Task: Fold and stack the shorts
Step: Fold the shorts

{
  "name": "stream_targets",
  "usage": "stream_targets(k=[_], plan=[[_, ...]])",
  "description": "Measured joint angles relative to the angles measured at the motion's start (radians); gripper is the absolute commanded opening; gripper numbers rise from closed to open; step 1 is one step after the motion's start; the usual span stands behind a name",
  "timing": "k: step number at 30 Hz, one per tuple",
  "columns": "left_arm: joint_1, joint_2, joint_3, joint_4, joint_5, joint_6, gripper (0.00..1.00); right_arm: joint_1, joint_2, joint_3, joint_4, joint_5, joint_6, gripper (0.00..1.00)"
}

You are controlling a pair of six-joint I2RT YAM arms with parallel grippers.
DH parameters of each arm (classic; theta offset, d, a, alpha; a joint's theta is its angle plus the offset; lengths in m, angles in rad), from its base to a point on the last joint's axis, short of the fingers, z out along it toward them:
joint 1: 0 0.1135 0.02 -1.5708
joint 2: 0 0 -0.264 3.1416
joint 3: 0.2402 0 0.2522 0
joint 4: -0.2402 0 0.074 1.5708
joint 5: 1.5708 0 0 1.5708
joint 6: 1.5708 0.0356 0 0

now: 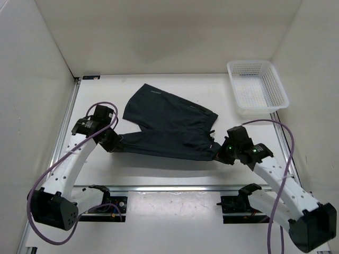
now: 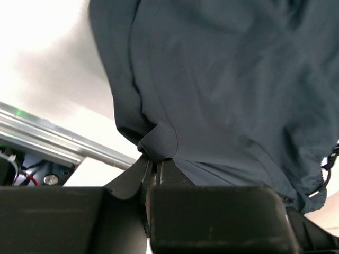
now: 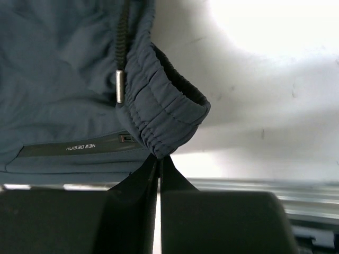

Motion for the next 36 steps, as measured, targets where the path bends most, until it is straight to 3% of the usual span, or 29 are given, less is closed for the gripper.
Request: stream_targets(k=[3,7,16,26,28,29,30,32,33,34,36], plan=[[-0.003,0.006,0.091,-0.045,-0.005,0.005,0.10,0.001,-0.076,0.029,-0.063,0.003,0.006,0.00],[-0.010,0.146,0.370,-0.073,-0.034,0.049,0.10,0.003,-0.038,0.145,-0.107,0.031,-0.001,0.00],[-0.004,0.703,0.963,-0.042,-0.128,0.181,0.10,0.001,0.348,0.503,-0.109,0.172,-0.071,0.00],[0.016,1.227,1.458,-0.015,-0.060,0.293,0.10,-0.107,0.691,0.705,-0.076,0.217,-0.095,0.00],[0.016,1.288,1.507,0.019,-0.027,0.309,0.10,-0.135,0.738,0.736,-0.066,0.219,-0.095,0.21],[0.017,1.309,1.514,0.046,-0.009,0.315,0.14,-0.146,0.757,0.752,-0.060,0.220,-0.094,0.32],[0.018,1.328,1.525,0.069,0.000,0.323,0.26,-0.159,0.782,0.773,-0.056,0.224,-0.103,0.43],[0.025,1.371,1.580,0.106,0.007,0.342,0.66,-0.182,0.831,0.827,-0.067,0.236,-0.116,0.70],[0.031,1.390,1.609,0.131,0.010,0.353,1.00,-0.192,0.855,0.854,-0.066,0.237,-0.117,0.84],[0.037,1.400,1.634,0.150,0.014,0.367,1.00,-0.201,0.877,0.878,-0.064,0.237,-0.119,0.92],[0.045,1.395,1.650,0.186,0.016,0.380,1.00,-0.214,0.898,0.903,-0.061,0.237,-0.128,0.92]])
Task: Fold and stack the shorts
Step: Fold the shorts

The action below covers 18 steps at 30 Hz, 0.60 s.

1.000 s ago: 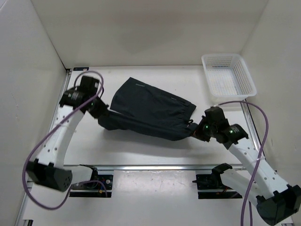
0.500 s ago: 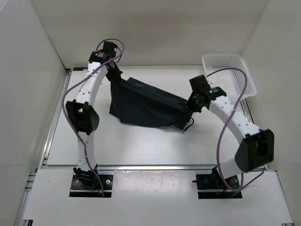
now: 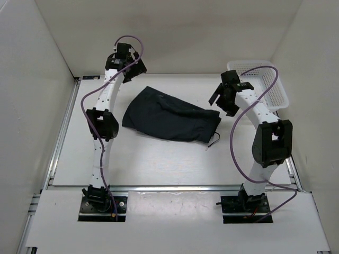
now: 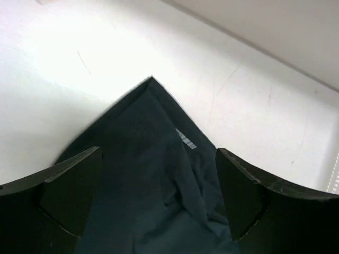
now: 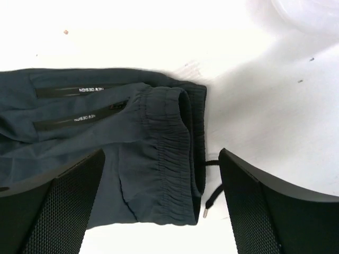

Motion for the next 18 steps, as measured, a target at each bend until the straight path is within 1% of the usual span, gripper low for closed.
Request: stream_targets(k=[2,3,4,5,6,7,9,10,11,12,13,15,16,18], plan=[[0.011,-0.035,-0.023,0.027,-0.006,0.036,1.00,-0.002,-0.003,-0.003,-0.003,-0.002,-0.005,0.92],[0.014,-0.067,-0.053,0.038,-0.011,0.055,1.00,-0.002,-0.011,-0.013,0.001,-0.005,-0.005,0.89],[0.018,-0.109,-0.103,0.051,-0.014,0.070,1.00,-0.002,-0.027,-0.038,0.011,-0.010,-0.007,0.79],[0.020,-0.160,-0.161,0.057,-0.018,0.082,1.00,-0.001,-0.052,-0.080,0.024,-0.018,-0.011,0.75],[0.025,-0.215,-0.221,0.060,-0.018,0.090,0.93,0.001,-0.087,-0.137,0.036,-0.031,-0.010,0.74],[0.032,-0.275,-0.295,0.071,-0.016,0.097,0.82,0.002,-0.119,-0.192,0.036,-0.048,-0.008,0.74],[0.046,-0.381,-0.421,0.073,0.004,0.103,0.61,0.003,-0.190,-0.319,0.051,-0.091,-0.005,0.81],[0.058,-0.426,-0.476,0.069,0.013,0.106,0.61,0.003,-0.220,-0.380,0.055,-0.116,-0.003,0.91],[0.071,-0.462,-0.529,0.069,0.021,0.109,0.65,0.002,-0.243,-0.428,0.060,-0.140,0.000,0.95],[0.085,-0.499,-0.599,0.080,0.026,0.108,0.72,0.002,-0.264,-0.479,0.070,-0.170,0.000,0.97],[0.095,-0.523,-0.658,0.075,0.034,0.105,0.85,0.002,-0.280,-0.521,0.077,-0.197,-0.001,0.99],[0.118,-0.536,-0.765,0.068,0.051,0.095,0.95,0.002,-0.294,-0.573,0.094,-0.240,0.002,1.00],[0.125,-0.524,-0.810,0.065,0.060,0.088,0.98,0.003,-0.294,-0.586,0.106,-0.260,0.002,1.00],[0.129,-0.479,-0.873,0.061,0.076,0.081,0.98,0.003,-0.289,-0.592,0.134,-0.294,0.002,1.00]])
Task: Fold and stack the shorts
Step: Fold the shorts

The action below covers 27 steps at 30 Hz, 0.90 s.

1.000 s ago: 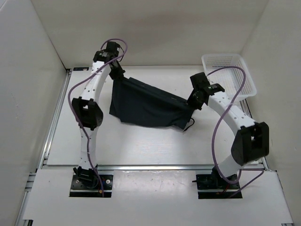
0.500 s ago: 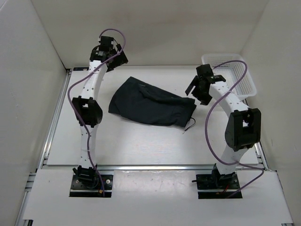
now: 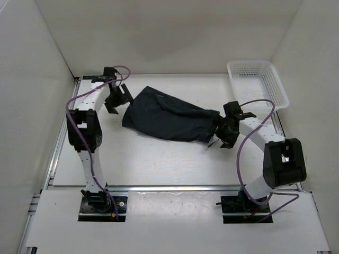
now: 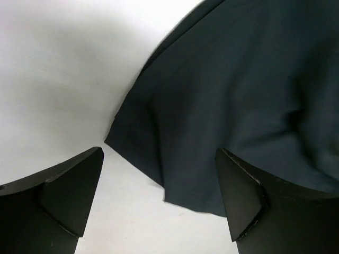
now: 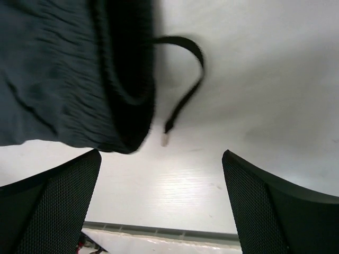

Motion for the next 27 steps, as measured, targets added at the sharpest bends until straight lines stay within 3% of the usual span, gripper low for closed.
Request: stream_targets(k=[2,8,11,12,16,17,18,20,27], plan=[[-0.003,0.069,-0.035,0.000,0.017,-0.006,0.98,0.000,0.012,0.001,0.040,-0.028,-0.002,1.00],[-0.011,0.183,-0.047,0.001,0.039,-0.016,0.90,-0.019,0.124,0.002,0.169,-0.116,-0.001,0.81],[-0.016,0.216,0.003,0.015,0.043,-0.014,0.77,-0.034,0.171,0.007,0.206,-0.146,0.012,0.64],[-0.017,0.232,0.024,0.017,0.047,-0.012,0.72,-0.039,0.182,0.012,0.216,-0.156,0.015,0.49],[-0.021,0.287,0.109,0.019,0.064,-0.016,0.32,-0.047,0.225,0.038,0.244,-0.161,0.013,0.19],[-0.022,0.304,0.130,0.023,0.073,-0.013,0.11,-0.047,0.234,0.045,0.246,-0.163,0.013,0.14],[-0.023,0.318,0.150,0.026,0.081,-0.013,0.10,-0.050,0.241,0.051,0.246,-0.164,0.010,0.05],[-0.027,0.346,0.193,0.026,0.092,-0.005,0.10,-0.053,0.249,0.068,0.237,-0.160,-0.003,0.00],[-0.031,0.371,0.263,0.029,0.103,-0.004,0.10,-0.074,0.258,0.152,0.156,-0.103,-0.082,0.00]])
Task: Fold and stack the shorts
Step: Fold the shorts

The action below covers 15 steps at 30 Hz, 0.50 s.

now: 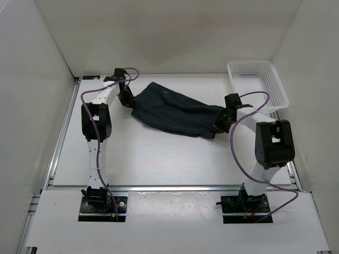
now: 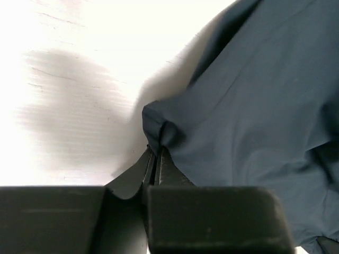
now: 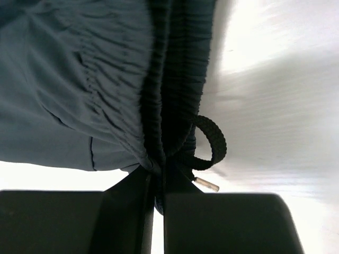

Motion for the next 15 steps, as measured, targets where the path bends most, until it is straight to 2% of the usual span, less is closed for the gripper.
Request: stream_targets(k=[3,6,15], plan=[[0.000,-0.031,-0.045,0.005,-0.002,0.000,0.10,-0.005,0.000,0.022,-0.044,0.026,-0.041,0.00],[0.001,-0.120,-0.176,0.010,-0.016,-0.003,0.10,-0.005,-0.002,0.024,-0.083,0.045,-0.077,0.00],[-0.032,-0.551,-0.738,0.027,-0.103,-0.034,0.10,-0.005,-0.151,-0.143,-0.149,0.042,-0.145,0.00]])
